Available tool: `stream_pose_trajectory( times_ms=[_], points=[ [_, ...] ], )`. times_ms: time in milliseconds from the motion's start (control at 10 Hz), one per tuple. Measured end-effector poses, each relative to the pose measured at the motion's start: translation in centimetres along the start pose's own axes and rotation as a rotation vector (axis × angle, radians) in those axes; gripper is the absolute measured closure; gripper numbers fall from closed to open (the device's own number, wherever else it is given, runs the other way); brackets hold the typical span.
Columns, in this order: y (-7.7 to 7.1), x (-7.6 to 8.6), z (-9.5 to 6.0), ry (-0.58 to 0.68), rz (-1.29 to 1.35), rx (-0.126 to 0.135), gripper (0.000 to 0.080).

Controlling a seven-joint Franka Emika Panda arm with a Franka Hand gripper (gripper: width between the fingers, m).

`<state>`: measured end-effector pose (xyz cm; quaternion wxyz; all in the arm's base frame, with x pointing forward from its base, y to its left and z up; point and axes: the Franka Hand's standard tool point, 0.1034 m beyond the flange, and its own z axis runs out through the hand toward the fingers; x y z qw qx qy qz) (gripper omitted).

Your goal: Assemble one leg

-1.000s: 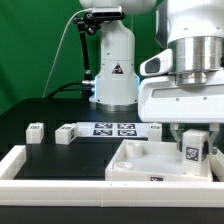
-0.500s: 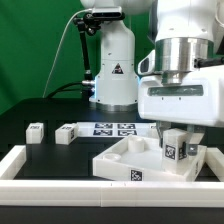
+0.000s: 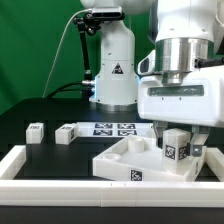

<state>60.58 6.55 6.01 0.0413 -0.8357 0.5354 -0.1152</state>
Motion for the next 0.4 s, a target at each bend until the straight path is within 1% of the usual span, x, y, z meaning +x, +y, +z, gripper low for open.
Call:
stream_pose_trajectory(
  times_ms=[400],
  points=[
    [0.00,0.00,0.00,0.000,0.000,0.000,0.0151]
  ],
)
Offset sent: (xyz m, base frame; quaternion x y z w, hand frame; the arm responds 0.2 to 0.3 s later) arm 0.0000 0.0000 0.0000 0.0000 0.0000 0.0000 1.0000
